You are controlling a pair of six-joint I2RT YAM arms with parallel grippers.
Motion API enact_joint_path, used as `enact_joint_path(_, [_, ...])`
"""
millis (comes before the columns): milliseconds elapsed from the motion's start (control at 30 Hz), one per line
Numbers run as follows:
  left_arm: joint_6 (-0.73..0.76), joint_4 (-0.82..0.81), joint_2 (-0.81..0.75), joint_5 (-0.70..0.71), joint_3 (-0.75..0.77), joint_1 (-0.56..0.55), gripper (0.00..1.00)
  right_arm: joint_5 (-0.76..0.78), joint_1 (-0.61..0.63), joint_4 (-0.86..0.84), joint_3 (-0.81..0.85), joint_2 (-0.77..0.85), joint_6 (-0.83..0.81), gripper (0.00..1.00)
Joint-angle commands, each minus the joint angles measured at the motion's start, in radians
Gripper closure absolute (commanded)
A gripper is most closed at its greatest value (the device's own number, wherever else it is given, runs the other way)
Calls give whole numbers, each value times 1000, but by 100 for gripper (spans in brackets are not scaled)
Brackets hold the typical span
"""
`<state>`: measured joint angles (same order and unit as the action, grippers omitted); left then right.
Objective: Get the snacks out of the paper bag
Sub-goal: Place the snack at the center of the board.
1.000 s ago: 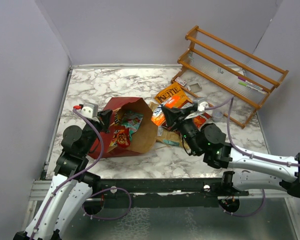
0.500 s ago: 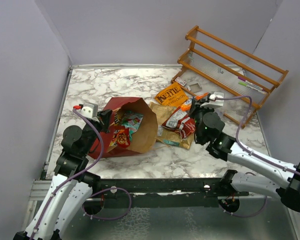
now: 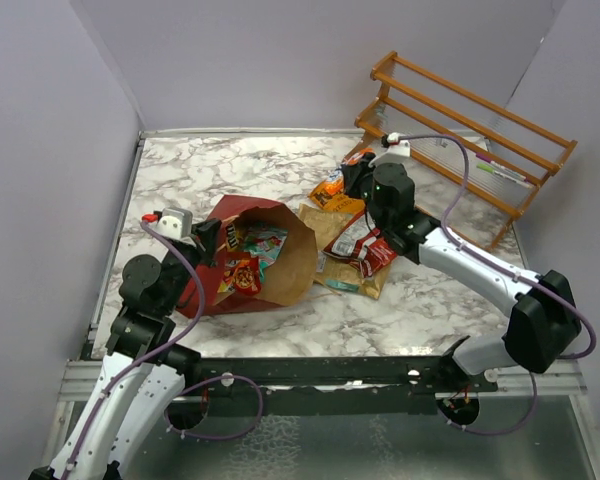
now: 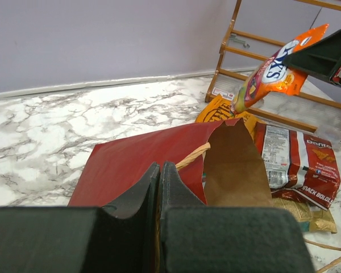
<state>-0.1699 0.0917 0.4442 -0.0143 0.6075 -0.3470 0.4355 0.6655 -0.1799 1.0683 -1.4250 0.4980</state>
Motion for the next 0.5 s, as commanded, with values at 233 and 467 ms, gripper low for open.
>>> enact_joint_path(233, [13, 28, -4, 35, 12, 9, 100, -113, -95, 128, -446, 154, 261, 99])
enact_joint_path(467, [11, 24, 8, 28, 12, 9, 100, -121, -135, 210, -530, 188, 260, 98])
